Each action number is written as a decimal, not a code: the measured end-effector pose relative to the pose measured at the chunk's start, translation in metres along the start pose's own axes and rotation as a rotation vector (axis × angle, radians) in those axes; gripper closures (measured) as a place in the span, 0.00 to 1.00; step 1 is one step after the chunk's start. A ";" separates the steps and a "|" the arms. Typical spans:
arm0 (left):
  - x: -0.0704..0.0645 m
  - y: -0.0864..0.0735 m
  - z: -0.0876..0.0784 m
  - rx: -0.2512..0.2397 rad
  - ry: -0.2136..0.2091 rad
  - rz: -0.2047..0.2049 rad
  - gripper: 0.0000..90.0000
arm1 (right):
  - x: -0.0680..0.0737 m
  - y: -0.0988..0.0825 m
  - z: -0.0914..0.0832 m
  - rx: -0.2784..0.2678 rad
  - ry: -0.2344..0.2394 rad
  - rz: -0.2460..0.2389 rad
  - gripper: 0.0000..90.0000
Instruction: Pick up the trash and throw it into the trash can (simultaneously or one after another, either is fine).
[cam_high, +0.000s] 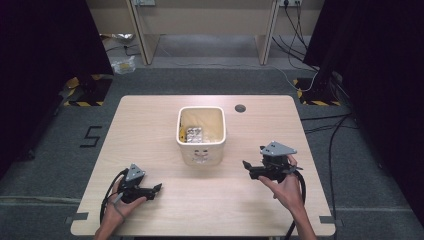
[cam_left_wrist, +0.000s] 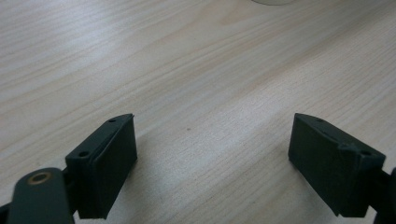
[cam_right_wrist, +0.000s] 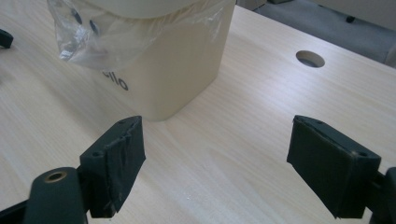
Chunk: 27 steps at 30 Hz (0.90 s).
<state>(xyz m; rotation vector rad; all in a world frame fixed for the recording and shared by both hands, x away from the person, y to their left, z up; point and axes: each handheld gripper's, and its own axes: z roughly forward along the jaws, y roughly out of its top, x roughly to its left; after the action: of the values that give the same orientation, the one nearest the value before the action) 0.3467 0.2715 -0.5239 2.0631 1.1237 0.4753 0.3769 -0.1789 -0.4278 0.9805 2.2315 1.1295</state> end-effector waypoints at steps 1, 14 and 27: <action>0.000 0.000 0.000 0.000 0.000 0.000 0.16 | 0.000 -0.001 0.000 0.001 0.002 -0.002 0.21; 0.000 0.000 0.000 0.000 0.000 0.000 0.16 | 0.001 -0.031 0.005 0.050 0.032 0.050 0.21; 0.000 0.000 0.000 0.000 0.000 0.000 0.16 | 0.001 -0.055 0.008 0.078 0.027 0.094 0.21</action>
<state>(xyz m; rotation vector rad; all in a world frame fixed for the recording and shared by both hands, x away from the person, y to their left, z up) 0.3466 0.2716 -0.5238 2.0636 1.1235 0.4754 0.3598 -0.1969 -0.4779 1.1184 2.2867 1.1088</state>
